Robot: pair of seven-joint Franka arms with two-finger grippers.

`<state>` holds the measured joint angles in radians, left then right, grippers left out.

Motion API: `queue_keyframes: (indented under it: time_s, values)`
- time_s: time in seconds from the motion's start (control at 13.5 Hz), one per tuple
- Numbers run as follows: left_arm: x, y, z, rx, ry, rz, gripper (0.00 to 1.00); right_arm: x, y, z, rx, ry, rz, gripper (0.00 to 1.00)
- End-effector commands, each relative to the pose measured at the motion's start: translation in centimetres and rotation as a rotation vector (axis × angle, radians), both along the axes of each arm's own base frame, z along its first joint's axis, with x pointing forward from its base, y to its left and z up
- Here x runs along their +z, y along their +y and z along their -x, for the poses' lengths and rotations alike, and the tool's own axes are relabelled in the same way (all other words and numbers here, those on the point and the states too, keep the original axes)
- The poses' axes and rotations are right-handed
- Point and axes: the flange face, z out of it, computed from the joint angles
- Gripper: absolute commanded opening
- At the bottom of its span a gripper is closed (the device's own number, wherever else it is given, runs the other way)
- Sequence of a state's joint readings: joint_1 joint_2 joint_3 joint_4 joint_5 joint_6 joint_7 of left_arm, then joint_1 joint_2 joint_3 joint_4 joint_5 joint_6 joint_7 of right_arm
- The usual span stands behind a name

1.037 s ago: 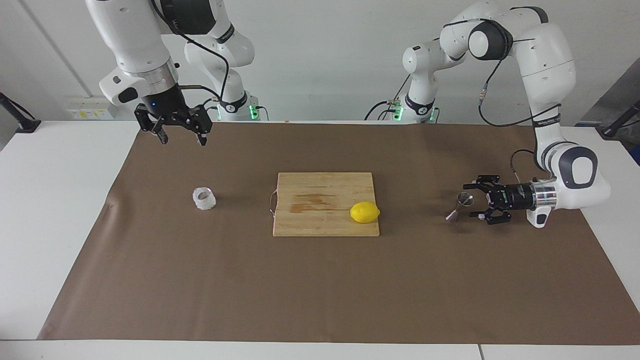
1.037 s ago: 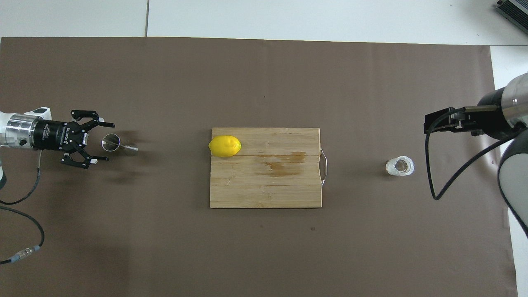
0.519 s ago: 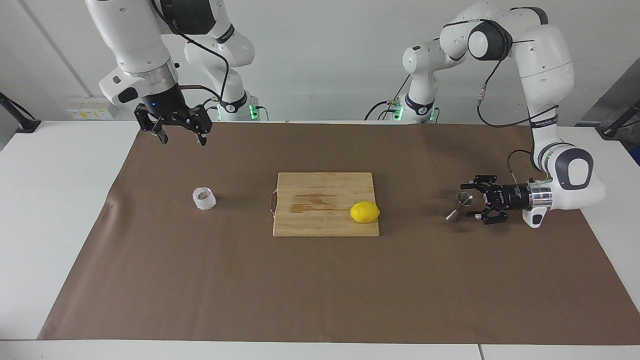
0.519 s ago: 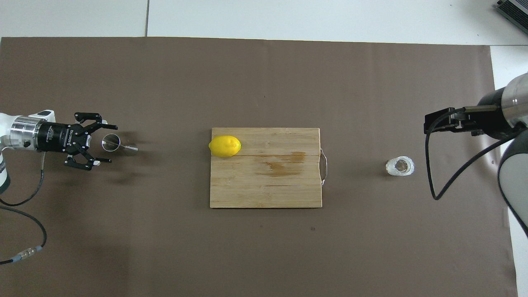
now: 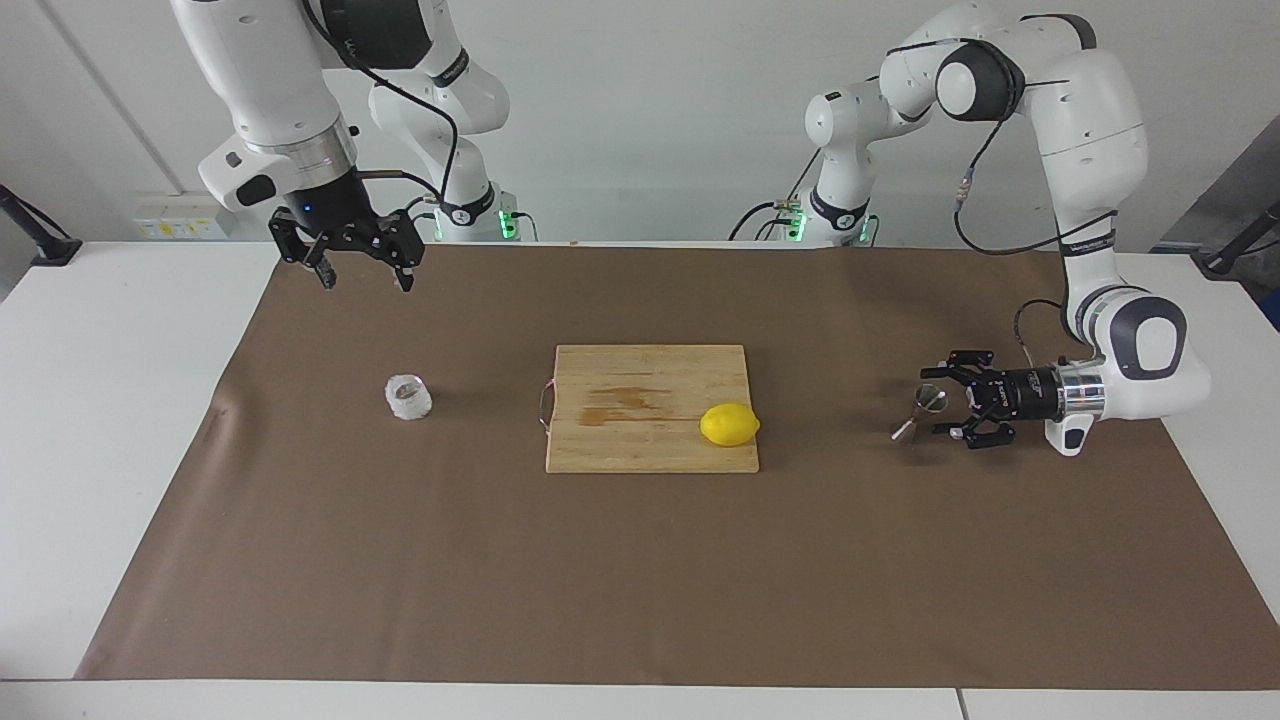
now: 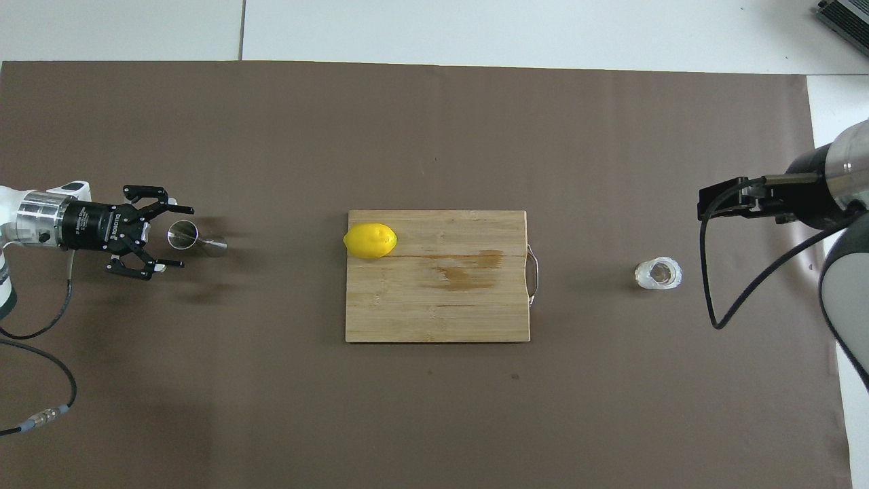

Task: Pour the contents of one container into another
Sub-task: 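Close the left gripper around the metal cup and lift it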

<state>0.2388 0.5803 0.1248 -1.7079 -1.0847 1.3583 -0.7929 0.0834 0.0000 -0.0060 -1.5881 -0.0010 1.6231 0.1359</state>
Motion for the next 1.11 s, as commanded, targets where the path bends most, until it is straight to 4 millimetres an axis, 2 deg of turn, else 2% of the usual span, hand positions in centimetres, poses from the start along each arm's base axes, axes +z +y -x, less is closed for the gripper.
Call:
queue_keyframes:
  time_s: [0.0,0.07,0.22,0.3,0.44,0.67,0.96,1.04]
  values:
    - [-0.1,0.0,0.1,0.022,0.009,-0.004,0.70,0.2,-0.1,0.0,-0.001,0.012,-0.025,1.00]
    - [0.0,0.1,0.1,0.023,0.009,-0.002,0.52,0.2,0.0,0.0,0.000,0.012,-0.025,1.00]
    - [0.0,0.0,0.0,0.023,0.009,-0.002,0.24,0.2,0.1,0.0,0.002,0.012,-0.025,1.00]
    - [0.0,0.1,0.0,0.024,0.010,-0.003,0.14,0.2,0.1,0.0,0.002,0.012,-0.025,1.00]
    - [0.2,0.1,-0.1,0.026,0.011,-0.005,0.02,0.2,0.1,0.0,0.002,0.012,-0.025,1.00]
    - [1.5,-0.9,-0.8,0.018,0.037,0.001,0.00,0.3,0.1,0.0,0.002,0.011,-0.025,1.00]
    - [3.3,-4.3,-1.8,-0.029,0.003,0.039,0.00,0.3,0.0,0.0,0.000,0.011,-0.025,1.00]
    - [4.4,-5.3,-1.8,-0.048,-0.008,0.061,0.00,0.2,0.0,0.0,0.000,0.012,-0.025,1.00]
